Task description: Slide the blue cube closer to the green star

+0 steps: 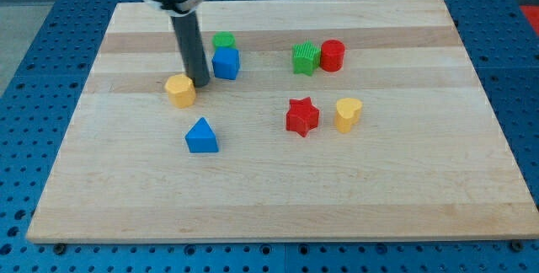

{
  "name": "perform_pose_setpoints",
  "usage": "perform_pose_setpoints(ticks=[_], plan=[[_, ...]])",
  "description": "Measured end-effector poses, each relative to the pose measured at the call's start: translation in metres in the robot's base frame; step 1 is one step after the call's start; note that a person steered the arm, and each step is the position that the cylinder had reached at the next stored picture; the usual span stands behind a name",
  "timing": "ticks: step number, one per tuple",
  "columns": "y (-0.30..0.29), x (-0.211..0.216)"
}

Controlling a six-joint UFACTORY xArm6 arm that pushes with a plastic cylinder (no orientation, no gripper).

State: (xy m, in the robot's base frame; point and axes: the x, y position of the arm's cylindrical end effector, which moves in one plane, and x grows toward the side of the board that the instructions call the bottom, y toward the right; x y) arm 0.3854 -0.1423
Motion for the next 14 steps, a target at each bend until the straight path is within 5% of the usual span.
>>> perform_pose_setpoints(ticks=[2, 9, 14], plan=[[-0.032, -0.011], [0.073, -0.024], [0.076, -0.052]])
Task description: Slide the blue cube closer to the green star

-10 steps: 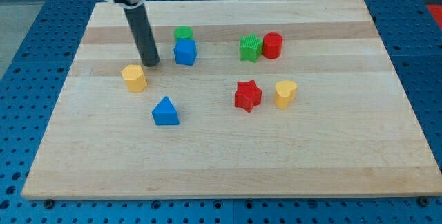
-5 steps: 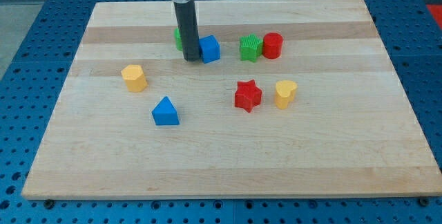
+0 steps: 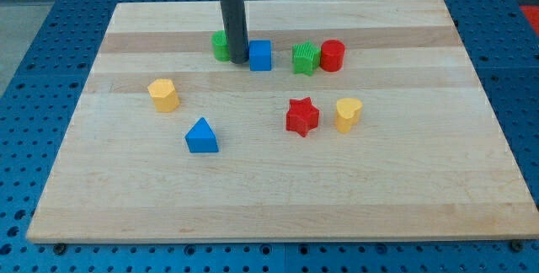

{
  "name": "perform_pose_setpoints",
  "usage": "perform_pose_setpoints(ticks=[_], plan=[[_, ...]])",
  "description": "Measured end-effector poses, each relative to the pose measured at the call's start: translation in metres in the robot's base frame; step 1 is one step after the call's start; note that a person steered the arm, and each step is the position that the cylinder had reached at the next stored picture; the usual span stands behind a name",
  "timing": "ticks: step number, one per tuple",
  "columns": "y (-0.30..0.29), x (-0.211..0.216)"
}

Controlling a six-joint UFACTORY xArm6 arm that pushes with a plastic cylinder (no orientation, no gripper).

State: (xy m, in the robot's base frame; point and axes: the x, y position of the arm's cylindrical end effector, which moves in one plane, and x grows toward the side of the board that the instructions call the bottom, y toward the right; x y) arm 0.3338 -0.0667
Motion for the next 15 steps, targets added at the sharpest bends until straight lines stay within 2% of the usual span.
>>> perform_pose_setpoints(ticks=[3, 8, 11, 15], plan=[[0.0, 0.009], [0.033, 0.01], [0.032, -0.018], [0.039, -0.012]])
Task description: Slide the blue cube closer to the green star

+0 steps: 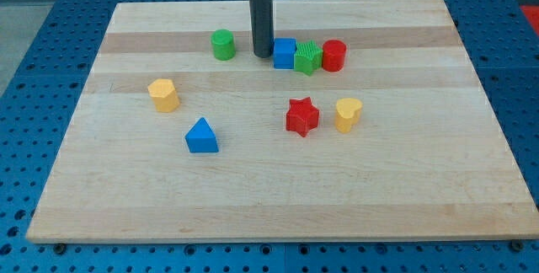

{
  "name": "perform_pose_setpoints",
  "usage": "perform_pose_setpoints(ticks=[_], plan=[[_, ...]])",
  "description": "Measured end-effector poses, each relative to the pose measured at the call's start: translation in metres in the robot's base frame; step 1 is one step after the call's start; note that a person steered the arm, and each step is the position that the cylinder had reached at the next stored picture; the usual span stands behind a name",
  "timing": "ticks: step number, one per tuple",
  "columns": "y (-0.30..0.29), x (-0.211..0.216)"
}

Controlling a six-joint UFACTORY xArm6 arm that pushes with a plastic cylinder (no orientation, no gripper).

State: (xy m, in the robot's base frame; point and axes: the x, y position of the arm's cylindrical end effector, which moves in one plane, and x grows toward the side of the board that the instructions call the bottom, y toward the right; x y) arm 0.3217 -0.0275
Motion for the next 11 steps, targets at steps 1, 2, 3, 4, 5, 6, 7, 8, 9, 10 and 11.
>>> perform_pose_setpoints(ticks=[1, 2, 3, 4, 5, 6, 7, 8, 9, 10, 11], plan=[[0.0, -0.018], [0.003, -0.032], [0.018, -0.032], [0.025, -0.032], [0.025, -0.029], [0.024, -0.025], [0.023, -0.02], [0.017, -0.017], [0.015, -0.017], [0.015, -0.016], [0.016, -0.016]])
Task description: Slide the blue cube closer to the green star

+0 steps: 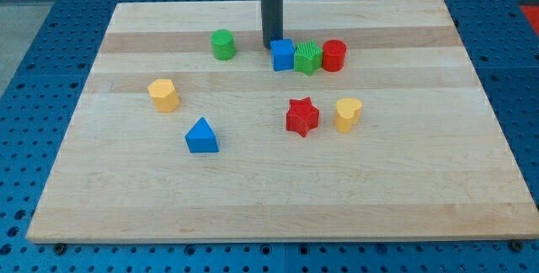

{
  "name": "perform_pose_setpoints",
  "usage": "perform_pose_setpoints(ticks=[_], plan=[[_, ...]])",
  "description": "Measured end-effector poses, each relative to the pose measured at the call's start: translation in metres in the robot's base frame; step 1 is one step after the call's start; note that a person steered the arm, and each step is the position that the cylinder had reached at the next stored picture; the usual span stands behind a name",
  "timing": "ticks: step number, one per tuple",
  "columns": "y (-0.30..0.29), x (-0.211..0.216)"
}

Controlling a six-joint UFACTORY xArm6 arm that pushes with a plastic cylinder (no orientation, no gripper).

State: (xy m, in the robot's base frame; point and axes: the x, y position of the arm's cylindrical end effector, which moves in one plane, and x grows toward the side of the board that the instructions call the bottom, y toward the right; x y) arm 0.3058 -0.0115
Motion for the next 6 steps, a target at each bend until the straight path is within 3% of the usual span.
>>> perform_pose_setpoints(ticks=[6], plan=[[0.006, 0.0072]])
